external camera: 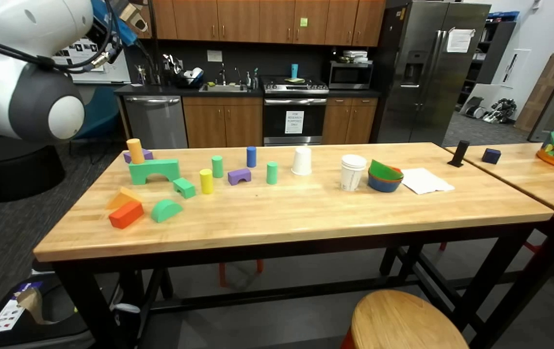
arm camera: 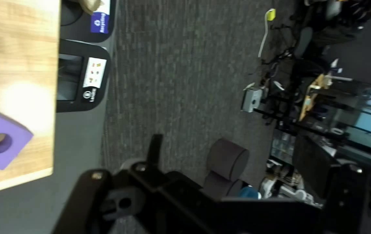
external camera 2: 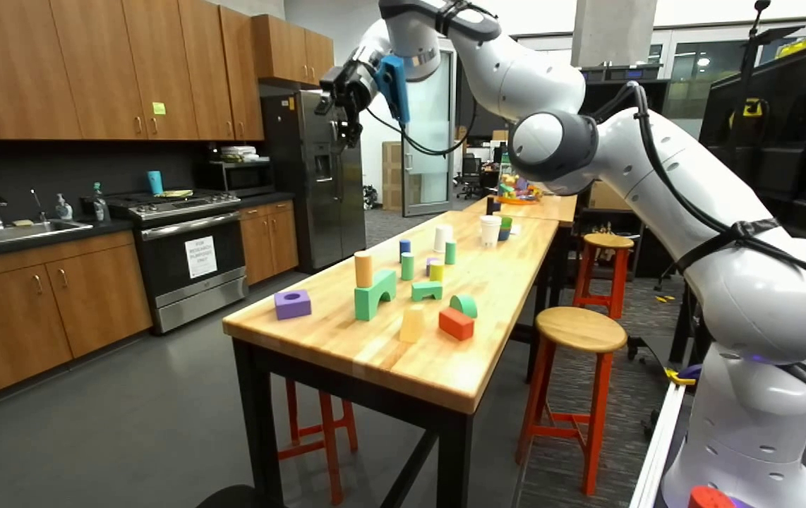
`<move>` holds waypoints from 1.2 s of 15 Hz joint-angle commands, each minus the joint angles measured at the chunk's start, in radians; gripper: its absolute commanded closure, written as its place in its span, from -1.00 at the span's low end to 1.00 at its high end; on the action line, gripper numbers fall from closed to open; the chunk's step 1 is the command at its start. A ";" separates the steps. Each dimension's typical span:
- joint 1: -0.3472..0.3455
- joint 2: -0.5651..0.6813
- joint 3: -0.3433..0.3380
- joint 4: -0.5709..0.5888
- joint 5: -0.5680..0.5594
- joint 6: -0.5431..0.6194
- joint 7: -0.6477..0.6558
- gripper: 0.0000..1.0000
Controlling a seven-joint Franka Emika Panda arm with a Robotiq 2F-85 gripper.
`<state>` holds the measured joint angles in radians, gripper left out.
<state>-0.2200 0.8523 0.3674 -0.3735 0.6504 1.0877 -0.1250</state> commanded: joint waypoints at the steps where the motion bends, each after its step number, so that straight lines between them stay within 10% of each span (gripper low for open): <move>1: -0.005 0.017 -0.003 0.023 0.043 -0.018 0.004 -1.00; 18: -0.029 0.049 0.066 0.012 0.156 -0.040 0.010 -1.00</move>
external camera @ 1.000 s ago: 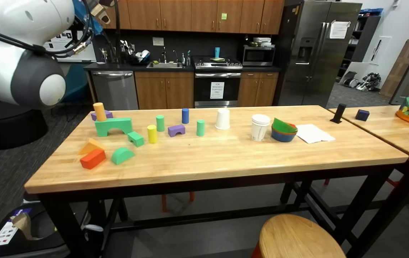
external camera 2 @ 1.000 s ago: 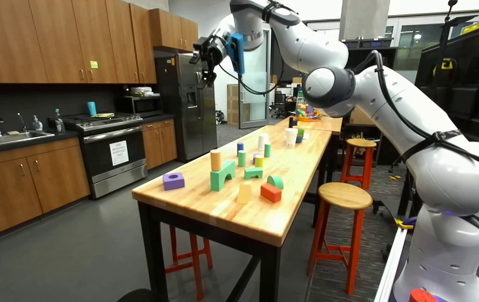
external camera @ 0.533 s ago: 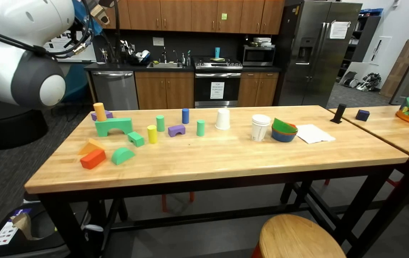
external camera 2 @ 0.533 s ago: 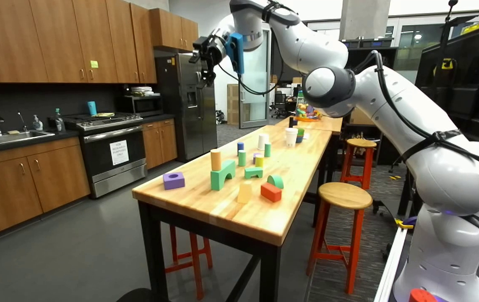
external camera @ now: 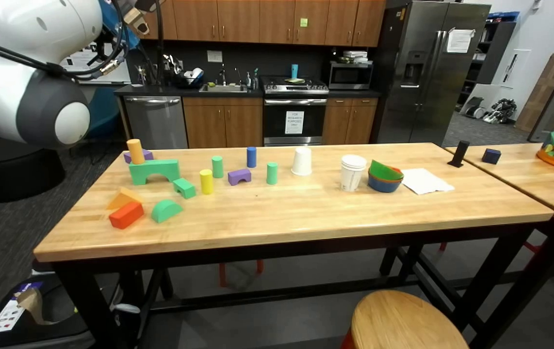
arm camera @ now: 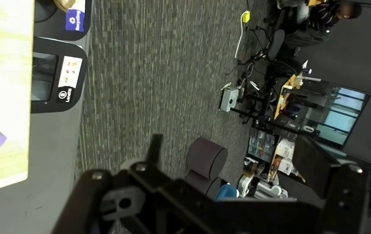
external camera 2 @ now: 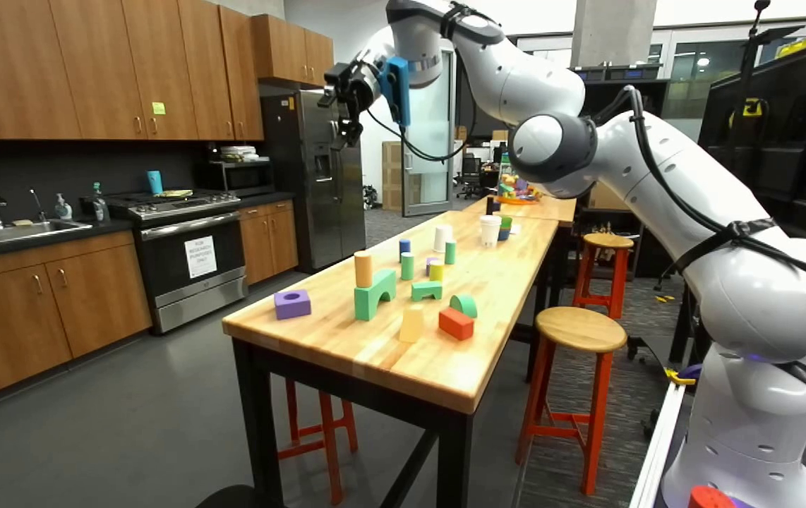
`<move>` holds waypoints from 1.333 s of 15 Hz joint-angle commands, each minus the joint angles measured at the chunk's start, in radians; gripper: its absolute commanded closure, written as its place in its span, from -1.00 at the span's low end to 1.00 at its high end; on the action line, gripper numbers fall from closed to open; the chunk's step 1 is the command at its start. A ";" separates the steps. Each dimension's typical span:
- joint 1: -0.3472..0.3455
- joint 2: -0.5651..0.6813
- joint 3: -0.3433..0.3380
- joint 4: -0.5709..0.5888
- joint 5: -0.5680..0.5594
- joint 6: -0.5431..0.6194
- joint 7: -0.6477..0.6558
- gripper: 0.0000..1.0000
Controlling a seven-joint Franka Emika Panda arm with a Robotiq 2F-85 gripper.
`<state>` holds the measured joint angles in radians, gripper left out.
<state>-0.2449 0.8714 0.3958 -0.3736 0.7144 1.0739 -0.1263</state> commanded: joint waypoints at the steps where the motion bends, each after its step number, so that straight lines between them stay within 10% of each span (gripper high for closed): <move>1: 0.001 0.041 0.051 0.018 0.138 -0.034 0.015 -1.00; 11: 0.022 0.088 0.128 -0.006 0.630 -0.149 -0.009 -1.00; 20: 0.050 0.068 -0.015 0.014 0.590 -0.144 -0.027 -1.00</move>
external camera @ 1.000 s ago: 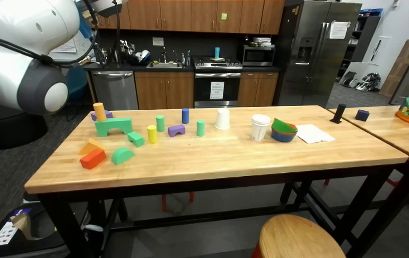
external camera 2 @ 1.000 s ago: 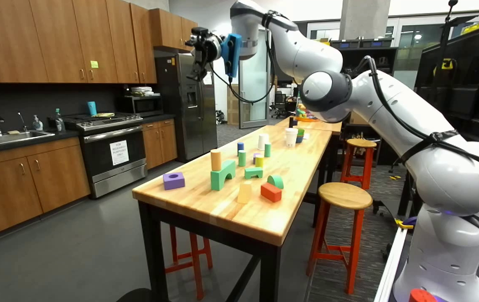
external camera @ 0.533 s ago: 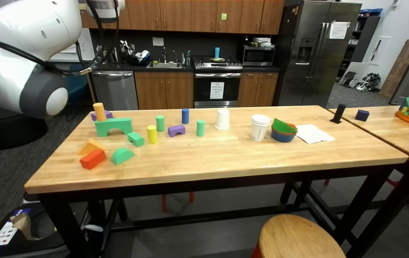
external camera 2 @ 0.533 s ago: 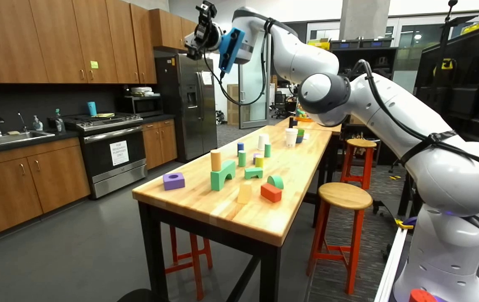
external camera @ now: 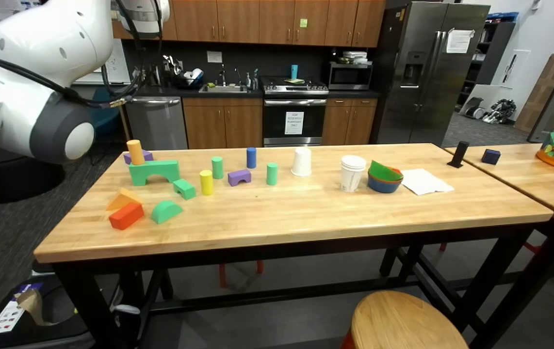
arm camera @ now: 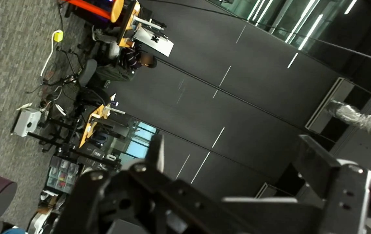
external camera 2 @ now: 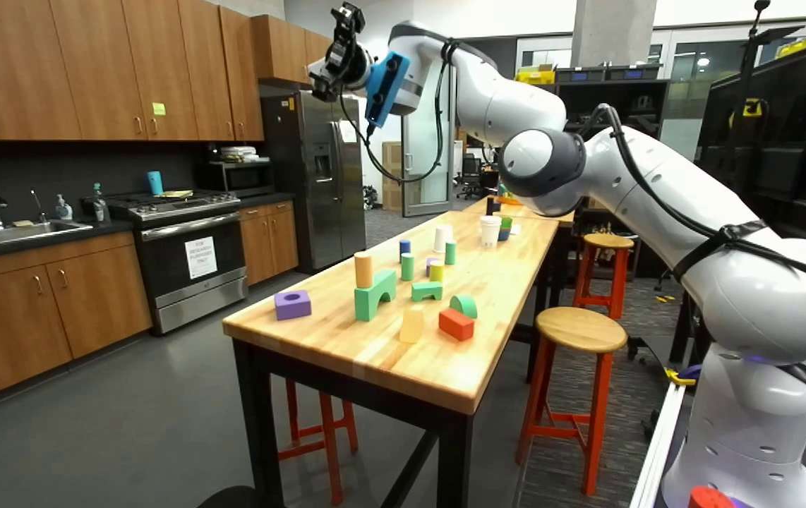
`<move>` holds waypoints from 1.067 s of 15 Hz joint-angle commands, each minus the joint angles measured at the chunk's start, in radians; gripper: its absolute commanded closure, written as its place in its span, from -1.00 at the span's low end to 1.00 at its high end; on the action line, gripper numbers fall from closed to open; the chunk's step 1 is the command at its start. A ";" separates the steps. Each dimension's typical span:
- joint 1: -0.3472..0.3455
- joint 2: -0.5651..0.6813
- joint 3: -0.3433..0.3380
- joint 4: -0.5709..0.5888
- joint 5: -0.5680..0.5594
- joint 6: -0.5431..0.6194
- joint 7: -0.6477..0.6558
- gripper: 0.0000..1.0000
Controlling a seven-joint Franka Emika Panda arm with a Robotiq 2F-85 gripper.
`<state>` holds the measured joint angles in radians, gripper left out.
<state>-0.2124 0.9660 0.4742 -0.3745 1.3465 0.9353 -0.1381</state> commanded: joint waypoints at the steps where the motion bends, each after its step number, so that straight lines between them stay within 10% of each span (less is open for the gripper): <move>1: 0.016 -0.050 -0.128 -0.011 -0.073 -0.007 -0.043 -1.00; 16: 0.063 -0.163 -0.313 0.014 -0.699 -0.110 -0.328 -1.00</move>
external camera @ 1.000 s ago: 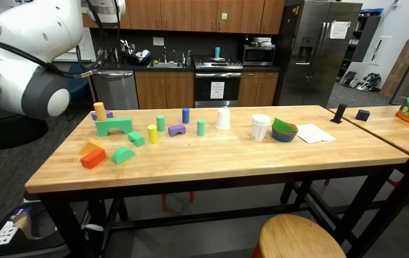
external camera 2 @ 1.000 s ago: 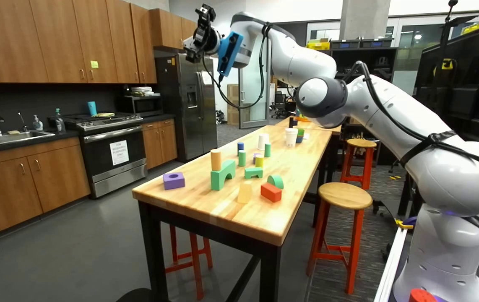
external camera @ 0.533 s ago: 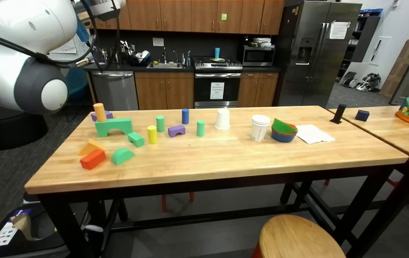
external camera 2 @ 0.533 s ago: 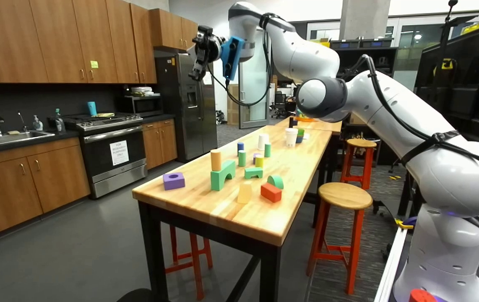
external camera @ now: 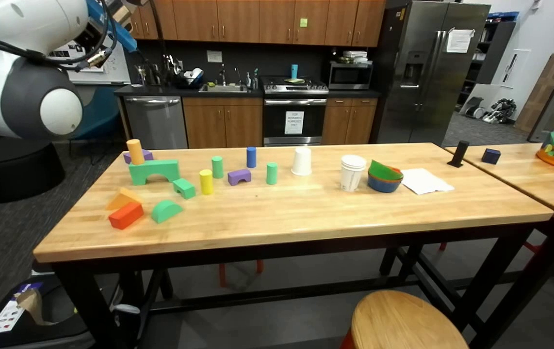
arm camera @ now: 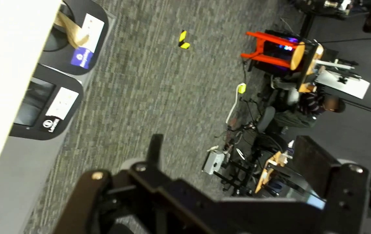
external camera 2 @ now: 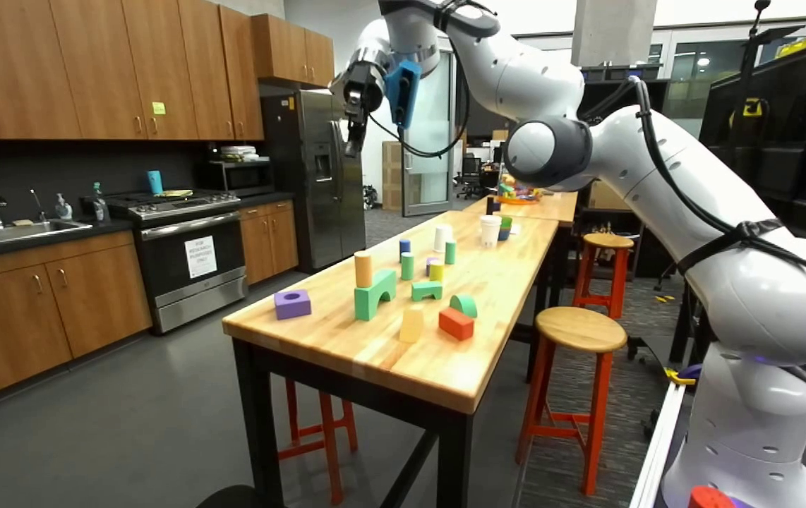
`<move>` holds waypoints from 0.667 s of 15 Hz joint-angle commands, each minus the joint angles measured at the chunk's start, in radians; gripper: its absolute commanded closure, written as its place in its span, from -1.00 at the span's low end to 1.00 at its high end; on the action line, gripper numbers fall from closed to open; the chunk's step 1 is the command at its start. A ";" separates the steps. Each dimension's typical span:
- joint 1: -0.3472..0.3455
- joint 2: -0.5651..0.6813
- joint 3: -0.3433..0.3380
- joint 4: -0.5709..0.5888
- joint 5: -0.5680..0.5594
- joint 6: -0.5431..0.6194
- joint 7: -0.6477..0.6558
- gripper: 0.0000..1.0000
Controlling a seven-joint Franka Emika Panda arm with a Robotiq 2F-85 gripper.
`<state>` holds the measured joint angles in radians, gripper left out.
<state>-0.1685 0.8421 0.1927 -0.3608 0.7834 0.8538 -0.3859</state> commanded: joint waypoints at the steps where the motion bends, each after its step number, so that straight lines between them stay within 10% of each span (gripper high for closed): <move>1: 0.027 -0.046 -0.035 0.000 -0.196 -0.014 -0.113 -1.00; 10: 0.016 -0.035 0.026 -0.004 -0.261 0.010 -0.106 -1.00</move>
<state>-0.1411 0.8087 0.1727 -0.3597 0.5567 0.8587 -0.4984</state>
